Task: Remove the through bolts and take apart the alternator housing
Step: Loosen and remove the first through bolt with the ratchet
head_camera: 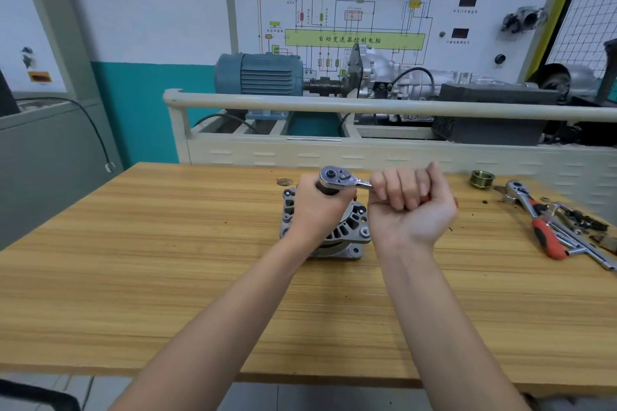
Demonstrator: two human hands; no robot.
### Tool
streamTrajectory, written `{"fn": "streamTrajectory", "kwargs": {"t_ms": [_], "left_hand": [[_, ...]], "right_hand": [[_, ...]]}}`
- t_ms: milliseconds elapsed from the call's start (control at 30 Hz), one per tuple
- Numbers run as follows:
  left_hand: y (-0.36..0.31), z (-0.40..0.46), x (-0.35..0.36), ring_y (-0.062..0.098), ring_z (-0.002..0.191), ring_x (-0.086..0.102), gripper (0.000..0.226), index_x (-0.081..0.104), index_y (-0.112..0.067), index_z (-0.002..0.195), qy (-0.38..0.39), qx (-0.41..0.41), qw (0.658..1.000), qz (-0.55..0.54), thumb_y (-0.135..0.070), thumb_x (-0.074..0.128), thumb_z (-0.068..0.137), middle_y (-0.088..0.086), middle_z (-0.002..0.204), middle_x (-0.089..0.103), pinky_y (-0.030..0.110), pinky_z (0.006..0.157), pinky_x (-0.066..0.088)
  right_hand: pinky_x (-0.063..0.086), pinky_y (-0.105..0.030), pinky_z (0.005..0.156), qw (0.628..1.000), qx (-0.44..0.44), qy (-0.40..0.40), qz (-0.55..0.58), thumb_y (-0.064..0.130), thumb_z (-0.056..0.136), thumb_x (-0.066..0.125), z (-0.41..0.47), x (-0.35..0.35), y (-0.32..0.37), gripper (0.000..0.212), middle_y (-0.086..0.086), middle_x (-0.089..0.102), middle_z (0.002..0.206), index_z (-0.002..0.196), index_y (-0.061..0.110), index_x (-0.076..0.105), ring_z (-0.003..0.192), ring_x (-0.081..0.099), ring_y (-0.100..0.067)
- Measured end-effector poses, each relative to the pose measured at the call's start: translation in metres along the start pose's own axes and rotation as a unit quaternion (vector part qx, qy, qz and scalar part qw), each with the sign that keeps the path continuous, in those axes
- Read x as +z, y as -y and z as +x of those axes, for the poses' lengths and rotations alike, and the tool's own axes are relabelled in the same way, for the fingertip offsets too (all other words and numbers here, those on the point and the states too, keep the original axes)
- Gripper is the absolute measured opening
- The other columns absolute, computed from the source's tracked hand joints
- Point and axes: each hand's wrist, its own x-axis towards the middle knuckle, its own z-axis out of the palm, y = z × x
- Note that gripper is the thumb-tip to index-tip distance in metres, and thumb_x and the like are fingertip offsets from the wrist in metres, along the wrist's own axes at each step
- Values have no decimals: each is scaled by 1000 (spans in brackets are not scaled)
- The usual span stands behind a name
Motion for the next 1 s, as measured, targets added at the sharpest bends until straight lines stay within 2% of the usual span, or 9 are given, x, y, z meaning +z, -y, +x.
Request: {"fn": "streamTrajectory", "kwargs": {"t_ms": [133, 300, 367, 467, 633, 700, 767, 867, 1000], "left_hand": [[0, -1, -3, 3, 43, 29, 45, 35, -20, 51, 40, -7, 999, 17, 10, 60, 75, -14, 42, 36, 17, 44, 27], [-13, 10, -30, 12, 40, 37, 34, 46, -17, 48, 265, -23, 963, 39, -11, 65, 75, -6, 42, 42, 22, 46, 35], [-16, 12, -32, 13, 41, 36, 35, 45, -15, 49, 303, -43, 952, 32, -12, 66, 77, -2, 43, 41, 22, 45, 35], [-12, 8, -24, 9, 39, 30, 38, 42, -19, 48, 249, -54, 967, 6, -6, 63, 77, -6, 43, 36, 18, 42, 29], [0, -2, -6, 6, 45, 27, 44, 36, -19, 52, 39, 4, 999, -17, 14, 54, 76, -13, 46, 33, 23, 46, 25], [2, -3, 0, 5, 47, 30, 45, 37, -20, 53, 4, 11, 999, -31, 14, 56, 76, -13, 47, 36, 20, 45, 26], [3, -4, 1, 6, 48, 30, 45, 38, -22, 52, 11, 11, 999, -35, 13, 57, 75, -11, 48, 36, 20, 45, 26], [0, -1, -10, 6, 43, 31, 46, 41, -26, 48, 96, -7, 995, -7, 6, 59, 76, -13, 44, 37, 18, 43, 27], [-13, 13, -30, 14, 41, 42, 31, 51, -20, 48, 283, -17, 957, 69, -14, 66, 75, -3, 42, 47, 24, 47, 38]], "right_hand": [[25, -22, 38, 1000, 12, 9, -23, 17, 95, 34, 3, 2, 4, 53, 6, 22, 36, 43, 19, 35, 33, 20, -10], [17, -20, 38, 976, 206, 37, -57, 17, 85, 42, 43, 16, 10, 43, 7, 23, 33, 42, 18, 34, 38, 9, -7], [15, -19, 39, 963, 261, 44, -56, 16, 86, 42, 54, 19, 11, 44, 6, 25, 32, 43, 17, 33, 39, 8, -6], [15, -19, 37, 963, 266, 28, -40, 16, 88, 41, 57, 19, 10, 46, 7, 24, 32, 43, 17, 33, 33, 11, -8], [20, -22, 35, 997, 75, -13, -5, 18, 95, 37, 19, 5, 3, 52, 7, 21, 36, 43, 19, 34, 31, 18, -8], [24, -23, 37, 1000, 15, -6, -2, 17, 91, 38, 1, 1, 1, 48, 6, 21, 36, 43, 19, 34, 33, 19, -10], [27, -23, 39, 1000, -8, 3, -7, 17, 92, 36, -7, 0, 1, 49, 5, 22, 36, 43, 19, 35, 34, 21, -10], [25, -22, 37, 999, 43, 7, -25, 18, 95, 34, 8, 3, 6, 53, 6, 22, 36, 42, 19, 35, 32, 19, -9], [20, -21, 37, 975, 215, 24, -49, 17, 88, 40, 46, 13, 14, 45, 6, 23, 33, 43, 18, 34, 37, 9, -7]]}}
